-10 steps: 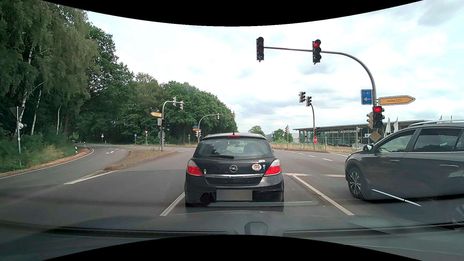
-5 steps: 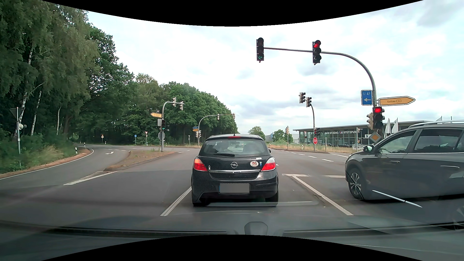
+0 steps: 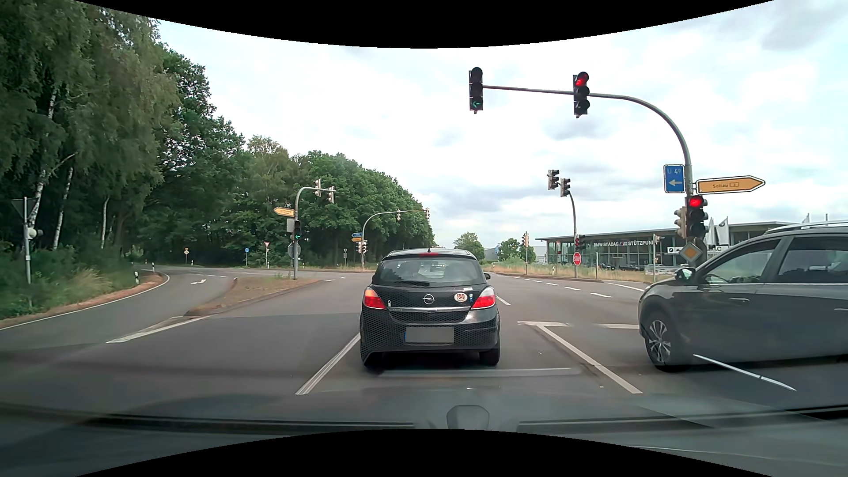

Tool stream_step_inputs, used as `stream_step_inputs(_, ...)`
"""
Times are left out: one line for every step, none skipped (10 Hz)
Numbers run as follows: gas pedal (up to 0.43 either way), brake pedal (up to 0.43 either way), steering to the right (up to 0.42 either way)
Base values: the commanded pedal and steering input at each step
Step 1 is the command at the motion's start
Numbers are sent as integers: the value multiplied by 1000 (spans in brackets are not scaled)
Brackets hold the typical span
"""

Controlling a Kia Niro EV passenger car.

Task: Follow the waypoints while adhering to traffic rules and regulations

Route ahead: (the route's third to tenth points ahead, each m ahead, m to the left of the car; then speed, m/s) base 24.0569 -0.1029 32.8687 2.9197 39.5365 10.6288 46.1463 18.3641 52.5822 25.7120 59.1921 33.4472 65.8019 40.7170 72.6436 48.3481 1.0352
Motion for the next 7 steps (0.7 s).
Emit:
stream_step_inputs(390, 0, -3)
stream_step_inputs(390, 0, -3)
stream_step_inputs(398, 0, -3)
stream_step_inputs(398, 0, -3)
stream_step_inputs(398, 0, -3)
stream_step_inputs(398, 0, -2)
stream_step_inputs(398, 0, -2)
